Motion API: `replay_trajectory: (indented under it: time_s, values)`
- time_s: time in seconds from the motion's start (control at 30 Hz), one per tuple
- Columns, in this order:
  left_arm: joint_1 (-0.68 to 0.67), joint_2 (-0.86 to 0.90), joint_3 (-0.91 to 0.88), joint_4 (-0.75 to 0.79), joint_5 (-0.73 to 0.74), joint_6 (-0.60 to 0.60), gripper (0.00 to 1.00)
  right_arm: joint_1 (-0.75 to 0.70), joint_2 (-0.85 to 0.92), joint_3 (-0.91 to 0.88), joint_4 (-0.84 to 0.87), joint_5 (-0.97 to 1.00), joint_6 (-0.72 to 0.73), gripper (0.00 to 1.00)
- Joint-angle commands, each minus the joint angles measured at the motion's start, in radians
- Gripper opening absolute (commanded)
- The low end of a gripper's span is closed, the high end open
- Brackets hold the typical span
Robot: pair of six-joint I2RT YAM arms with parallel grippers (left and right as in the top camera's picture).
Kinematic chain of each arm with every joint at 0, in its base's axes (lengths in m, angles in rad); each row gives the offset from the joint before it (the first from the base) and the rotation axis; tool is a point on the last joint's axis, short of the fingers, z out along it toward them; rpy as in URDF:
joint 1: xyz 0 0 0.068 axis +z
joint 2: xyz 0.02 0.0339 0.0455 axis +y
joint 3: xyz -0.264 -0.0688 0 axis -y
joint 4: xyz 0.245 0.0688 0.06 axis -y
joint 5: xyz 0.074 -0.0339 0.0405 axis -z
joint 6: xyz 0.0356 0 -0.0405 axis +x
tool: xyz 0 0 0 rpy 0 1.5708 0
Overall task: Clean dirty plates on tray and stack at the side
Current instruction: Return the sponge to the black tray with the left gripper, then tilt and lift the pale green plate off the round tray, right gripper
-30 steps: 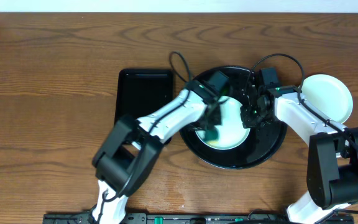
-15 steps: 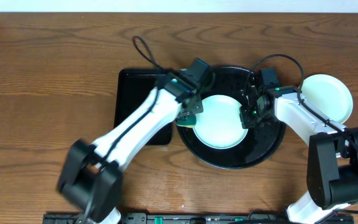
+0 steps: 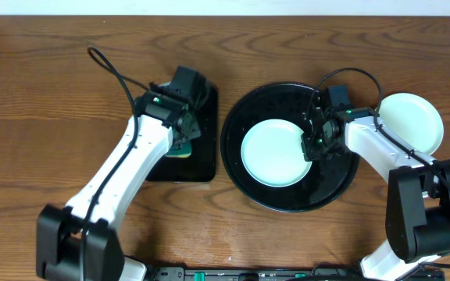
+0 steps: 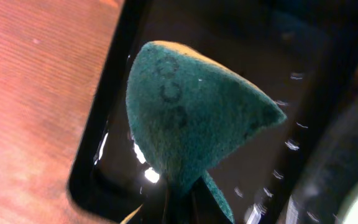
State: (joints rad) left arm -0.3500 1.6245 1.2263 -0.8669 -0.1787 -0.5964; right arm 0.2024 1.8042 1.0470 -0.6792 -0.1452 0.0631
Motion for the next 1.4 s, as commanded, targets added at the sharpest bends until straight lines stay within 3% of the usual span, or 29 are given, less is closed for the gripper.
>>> replay_trajectory:
  time_s: [0.0, 0.1, 0.17, 0.23, 0.33, 0.43, 0.73, 1.03, 1.13, 1.37]
  values:
    - [0.04, 0.035, -0.079, 0.086, 0.081, 0.07, 0.08, 0.011, 0.03, -0.031, -0.005, 0.043, -0.035, 0.01]
    - [0.056, 0.034, -0.085, 0.126, 0.127, 0.092, 0.09, 0.011, 0.03, -0.031, -0.005, 0.043, -0.035, 0.01]
    - [0.057, 0.026, -0.066, 0.119, 0.127, 0.092, 0.17, 0.011, 0.03, -0.031, -0.005, 0.043, -0.035, 0.01]
    - [0.057, 0.007, -0.04, 0.089, 0.153, 0.092, 0.38, 0.011, 0.03, -0.031, -0.004, 0.043, -0.035, 0.01]
    - [0.057, -0.046, 0.002, 0.032, 0.205, 0.096, 0.49, 0.011, 0.03, -0.031, 0.008, 0.043, -0.034, 0.06]
    - [0.057, -0.124, 0.02, 0.0, 0.244, 0.096, 0.56, 0.011, 0.03, -0.031, 0.037, 0.037, -0.034, 0.01]
    - [0.057, -0.391, 0.02, -0.091, 0.246, 0.106, 0.79, 0.013, -0.076, 0.006, 0.043, -0.003, 0.018, 0.01]
    - [0.057, -0.455, 0.02, -0.094, 0.246, 0.106, 0.81, 0.081, -0.347, 0.034, 0.079, 0.131, -0.098, 0.01]
    - [0.057, -0.454, 0.02, -0.094, 0.246, 0.106, 0.81, 0.117, -0.38, 0.034, 0.069, 0.272, -0.163, 0.01]
    - [0.057, -0.454, 0.02, -0.094, 0.246, 0.106, 0.81, 0.235, -0.43, 0.034, 0.064, 0.549, -0.166, 0.01]
